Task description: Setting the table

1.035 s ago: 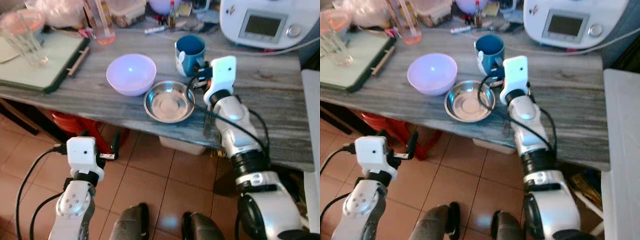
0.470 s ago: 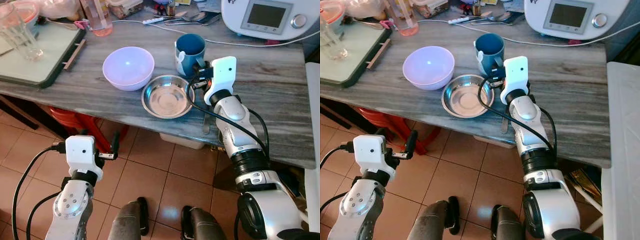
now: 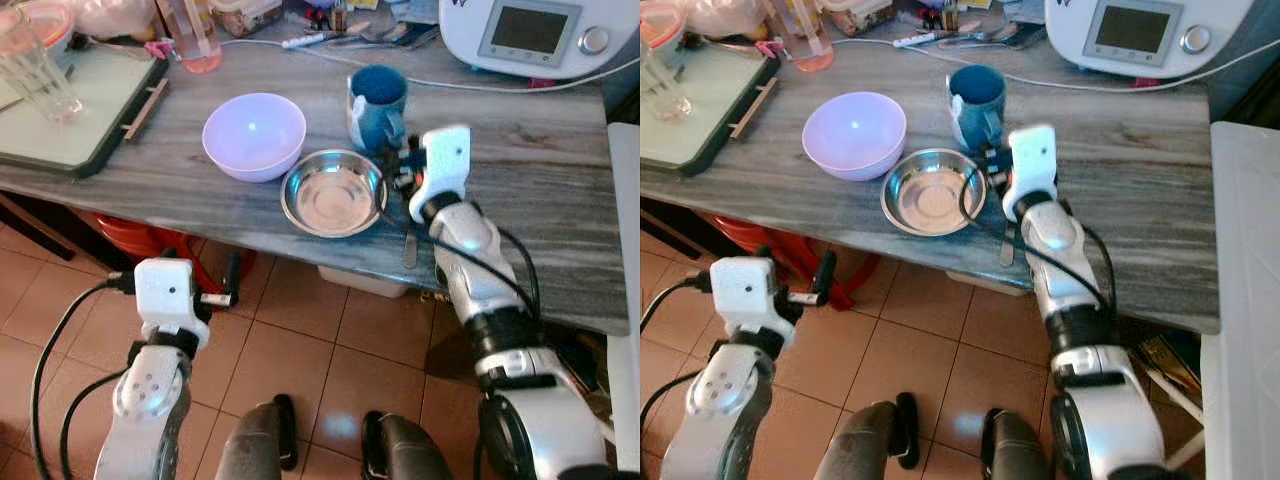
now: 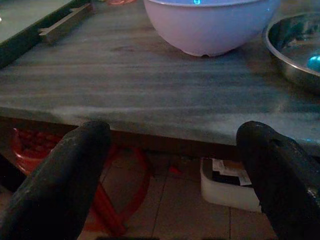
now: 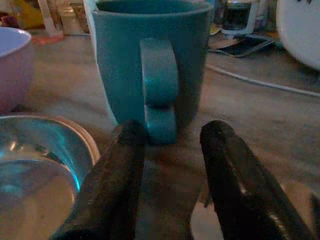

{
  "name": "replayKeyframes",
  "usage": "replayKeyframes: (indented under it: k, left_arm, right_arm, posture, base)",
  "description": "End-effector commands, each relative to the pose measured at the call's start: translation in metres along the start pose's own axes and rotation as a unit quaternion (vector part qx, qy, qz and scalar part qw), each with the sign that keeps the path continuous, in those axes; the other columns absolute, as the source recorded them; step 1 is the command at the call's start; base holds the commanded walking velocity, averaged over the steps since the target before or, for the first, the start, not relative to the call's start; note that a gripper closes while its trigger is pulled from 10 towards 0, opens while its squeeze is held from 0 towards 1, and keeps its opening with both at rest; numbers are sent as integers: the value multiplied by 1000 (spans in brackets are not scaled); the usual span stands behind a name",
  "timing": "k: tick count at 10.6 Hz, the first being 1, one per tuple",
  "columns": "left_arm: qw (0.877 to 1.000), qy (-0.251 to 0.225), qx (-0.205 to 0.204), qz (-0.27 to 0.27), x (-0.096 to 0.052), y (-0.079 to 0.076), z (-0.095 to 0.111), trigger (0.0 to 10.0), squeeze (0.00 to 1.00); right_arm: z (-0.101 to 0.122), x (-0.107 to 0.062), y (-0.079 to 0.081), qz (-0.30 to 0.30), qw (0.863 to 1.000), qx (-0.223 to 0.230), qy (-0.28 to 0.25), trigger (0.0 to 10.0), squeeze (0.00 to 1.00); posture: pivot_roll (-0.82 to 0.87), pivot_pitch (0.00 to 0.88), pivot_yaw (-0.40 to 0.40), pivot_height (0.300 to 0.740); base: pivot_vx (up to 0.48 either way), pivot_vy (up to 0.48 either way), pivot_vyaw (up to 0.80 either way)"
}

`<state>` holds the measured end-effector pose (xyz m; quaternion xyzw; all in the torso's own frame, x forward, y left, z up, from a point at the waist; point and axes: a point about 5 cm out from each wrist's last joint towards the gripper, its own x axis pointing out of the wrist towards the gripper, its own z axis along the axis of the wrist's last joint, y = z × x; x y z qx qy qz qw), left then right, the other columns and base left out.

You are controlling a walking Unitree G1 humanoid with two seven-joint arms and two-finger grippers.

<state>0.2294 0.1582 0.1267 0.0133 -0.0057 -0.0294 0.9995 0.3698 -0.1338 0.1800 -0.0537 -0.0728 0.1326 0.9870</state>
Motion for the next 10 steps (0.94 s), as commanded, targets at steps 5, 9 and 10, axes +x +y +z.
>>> replayKeyframes:
  k: [5, 9, 10]
  left_arm:
    - [999, 14, 15, 45, 9, 9, -13, 10000, 0]
    - [995, 19, 20, 94, 20, 17, -25, 10000, 0]
    - [995, 19, 19, 95, 21, 17, -27, 10000, 0]
  right_arm:
    - [11, -34, -12, -36, 998, -26, -49, 10000, 1000]
    - [-3, -73, 1, -82, 995, -21, -48, 10000, 1000]
    - [-8, -77, 4, -88, 995, -20, -38, 10000, 1000]
  posture:
    - [71, 121, 76, 740]
    - [52, 32, 60, 740]
    - [53, 6, 57, 740]
  base:
    - [0, 0, 0]
    - [0, 0, 0]
    - [0, 0, 0]
